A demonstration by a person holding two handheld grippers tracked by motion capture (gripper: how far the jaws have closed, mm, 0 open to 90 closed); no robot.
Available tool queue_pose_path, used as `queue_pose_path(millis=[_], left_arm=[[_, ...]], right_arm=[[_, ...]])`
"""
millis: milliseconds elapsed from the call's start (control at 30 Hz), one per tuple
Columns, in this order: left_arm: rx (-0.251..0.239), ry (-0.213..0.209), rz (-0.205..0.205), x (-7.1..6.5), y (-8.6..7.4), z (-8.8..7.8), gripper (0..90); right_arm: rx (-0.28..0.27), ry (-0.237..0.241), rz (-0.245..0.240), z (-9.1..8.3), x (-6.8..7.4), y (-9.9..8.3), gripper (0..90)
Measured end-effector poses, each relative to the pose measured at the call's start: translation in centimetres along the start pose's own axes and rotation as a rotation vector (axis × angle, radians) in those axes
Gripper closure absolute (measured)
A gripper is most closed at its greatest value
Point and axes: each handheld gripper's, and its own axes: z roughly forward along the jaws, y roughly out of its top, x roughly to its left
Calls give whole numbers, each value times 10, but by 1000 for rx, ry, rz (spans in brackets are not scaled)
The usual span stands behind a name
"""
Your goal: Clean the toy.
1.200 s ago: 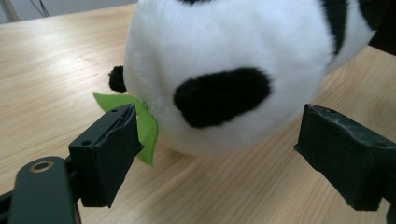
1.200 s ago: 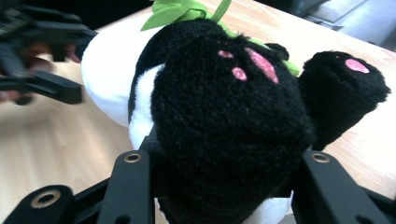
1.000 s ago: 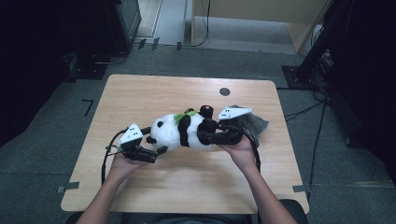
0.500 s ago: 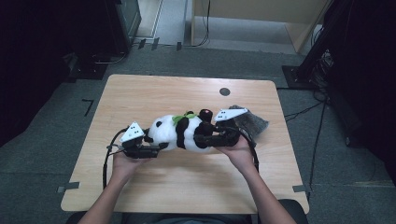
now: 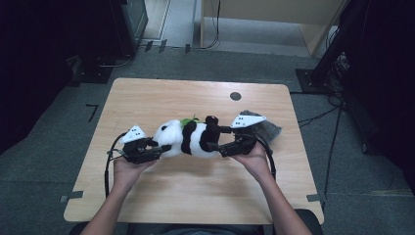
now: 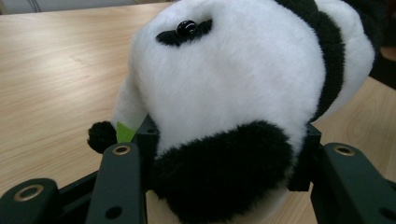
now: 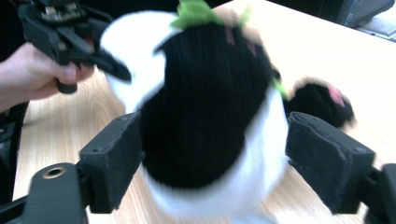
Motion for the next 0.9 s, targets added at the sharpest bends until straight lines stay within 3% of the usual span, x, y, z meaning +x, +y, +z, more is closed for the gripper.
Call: queue_pose_path(millis=[67,167,233,267,333,367,400,467,533,600,733,900], left_arm=[[-19,11,-15,2,4,-6,467],[-18,-10,-40,2,9,-10,467],[-5,-15,-44,0,11,-10,466],[11,-41,-62,-2,12,-8,464],[26,-59,-73,-5,12,-6,463],[34,-68,-79,-7,13,-6,463],[37,-88,-106,-8,13,-6,463],[40,-116,-143,-10,16,-6,465],[38,-111,-142,-13,16,-7,465],[49,-88,-134,-14,16,-5,441],[58,-21,-45,-20,14,2,294],[3,-59,-50,-12,10,5,172]], right_arm=[[-18,-14,-4,-1,-1,-5,132],[-17,1,-27,5,2,-9,130],[-2,15,-56,12,6,-11,95],[11,27,-91,18,10,-12,76],[15,20,-104,20,12,-13,72],[30,-24,-148,25,18,-14,67],[30,-24,-148,25,18,-14,67],[22,-90,-198,28,21,-18,92],[21,-145,-230,29,25,-19,163],[15,-159,-211,28,25,-18,274],[63,-157,-167,29,21,-18,434],[69,-140,-105,23,15,-15,447]])
